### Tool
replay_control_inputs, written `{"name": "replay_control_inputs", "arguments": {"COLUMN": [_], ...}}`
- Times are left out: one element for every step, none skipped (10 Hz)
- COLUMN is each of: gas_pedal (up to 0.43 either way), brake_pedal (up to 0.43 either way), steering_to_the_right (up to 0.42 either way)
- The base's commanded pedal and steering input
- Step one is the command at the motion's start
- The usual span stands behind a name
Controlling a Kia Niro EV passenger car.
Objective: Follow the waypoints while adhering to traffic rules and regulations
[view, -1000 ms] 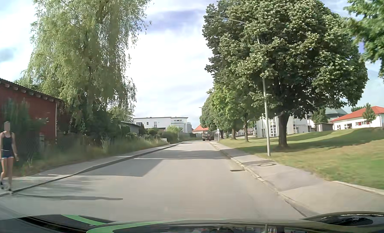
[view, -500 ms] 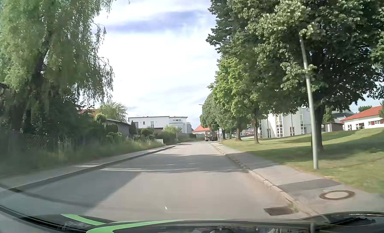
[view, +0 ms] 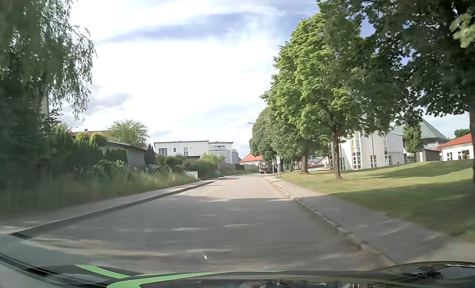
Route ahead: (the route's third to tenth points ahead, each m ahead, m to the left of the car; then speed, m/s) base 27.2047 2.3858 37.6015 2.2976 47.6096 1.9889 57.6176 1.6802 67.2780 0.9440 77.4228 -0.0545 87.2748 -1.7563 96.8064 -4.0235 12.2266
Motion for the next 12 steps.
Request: {"name": "replay_control_inputs", "arguments": {"gas_pedal": [0.169, 0.169, 0.169, 0.169, 0.169, 0.169, 0.169, 0.169, 0.169, 0.169, 0.169, 0.169], "brake_pedal": [0.0, 0.0, 0.0, 0.0, 0.0, 0.0, 0.0, 0.0, 0.0, 0.0, 0.0, 0.0], "steering_to_the_right": [-0.01, -0.01, -0.01, -0.007, -0.006, -0.006, -0.005, -0.004, -0.004, -0.003, -0.003, -0.002]}}
